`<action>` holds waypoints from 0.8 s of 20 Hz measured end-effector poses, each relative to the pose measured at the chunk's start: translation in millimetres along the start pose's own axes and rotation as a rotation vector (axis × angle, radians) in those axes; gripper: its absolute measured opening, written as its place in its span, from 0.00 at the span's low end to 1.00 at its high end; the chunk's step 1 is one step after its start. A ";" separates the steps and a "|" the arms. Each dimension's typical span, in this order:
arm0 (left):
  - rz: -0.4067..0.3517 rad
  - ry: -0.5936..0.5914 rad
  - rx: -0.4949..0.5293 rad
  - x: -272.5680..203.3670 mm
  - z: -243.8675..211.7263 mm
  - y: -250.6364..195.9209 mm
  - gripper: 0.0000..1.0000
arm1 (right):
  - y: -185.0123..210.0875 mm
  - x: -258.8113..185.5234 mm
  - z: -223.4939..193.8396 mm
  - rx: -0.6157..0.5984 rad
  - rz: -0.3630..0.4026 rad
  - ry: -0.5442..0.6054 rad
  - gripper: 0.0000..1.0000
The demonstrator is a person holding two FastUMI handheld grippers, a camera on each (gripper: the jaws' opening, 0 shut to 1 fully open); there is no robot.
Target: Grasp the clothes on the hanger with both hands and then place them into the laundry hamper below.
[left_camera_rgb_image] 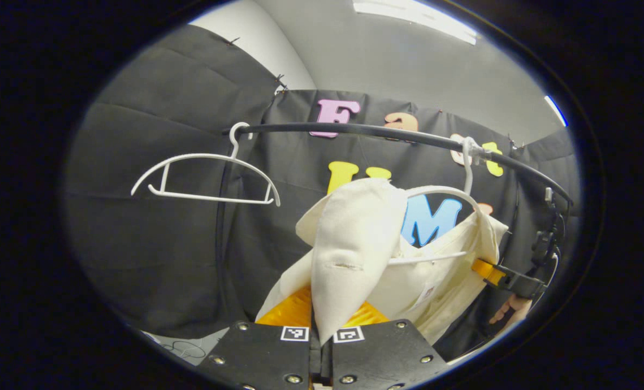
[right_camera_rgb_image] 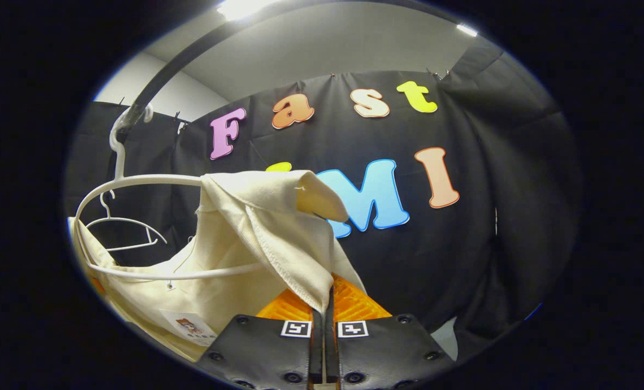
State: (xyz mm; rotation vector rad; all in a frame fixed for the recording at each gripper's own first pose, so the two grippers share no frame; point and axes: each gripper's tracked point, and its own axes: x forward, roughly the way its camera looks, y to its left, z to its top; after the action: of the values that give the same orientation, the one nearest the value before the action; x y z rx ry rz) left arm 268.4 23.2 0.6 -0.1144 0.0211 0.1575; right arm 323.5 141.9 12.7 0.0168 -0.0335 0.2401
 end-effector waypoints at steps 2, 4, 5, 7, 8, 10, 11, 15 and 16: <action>0.002 -0.008 0.005 -4.7 3.0 2.4 0.02 | -10.0 1.7 13.9 -0.011 -0.037 -0.059 0.00; -0.002 -0.031 0.027 -9.1 11.4 3.9 0.02 | -15.6 6.6 20.1 -0.016 -0.057 -0.082 0.04; -0.009 -0.042 0.033 -9.4 16.6 4.2 0.00 | -17.8 8.4 22.8 -0.017 -0.064 -0.091 0.03; -0.016 -0.057 0.031 -12.7 25.5 5.7 0.01 | -22.7 12.4 33.5 -0.023 -0.084 -0.117 0.04; -0.019 -0.063 0.029 -15.2 28.8 7.3 0.02 | -26.1 16.4 36.8 -0.032 -0.096 -0.130 0.04; -0.025 -0.071 0.018 -20.1 34.2 10.3 0.02 | -29.6 19.5 41.5 -0.039 -0.115 -0.143 0.04; -0.027 -0.071 0.009 -20.9 35.6 11.5 0.02 | -33.9 20.8 41.8 -0.038 -0.130 -0.141 0.04; -0.083 -0.083 -0.079 -21.2 44.3 15.6 0.02 | -50.7 31.8 40.7 -0.018 -0.172 -0.137 0.03; -0.089 -0.085 -0.108 -21.4 46.5 19.9 0.02 | -54.4 35.3 38.6 -0.026 -0.180 -0.130 0.04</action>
State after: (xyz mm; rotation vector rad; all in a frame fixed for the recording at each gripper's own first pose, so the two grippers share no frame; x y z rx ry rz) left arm 244.6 44.8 45.2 -0.2164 -0.0772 0.0743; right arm 369.5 96.6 51.8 0.0097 -0.1639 0.0587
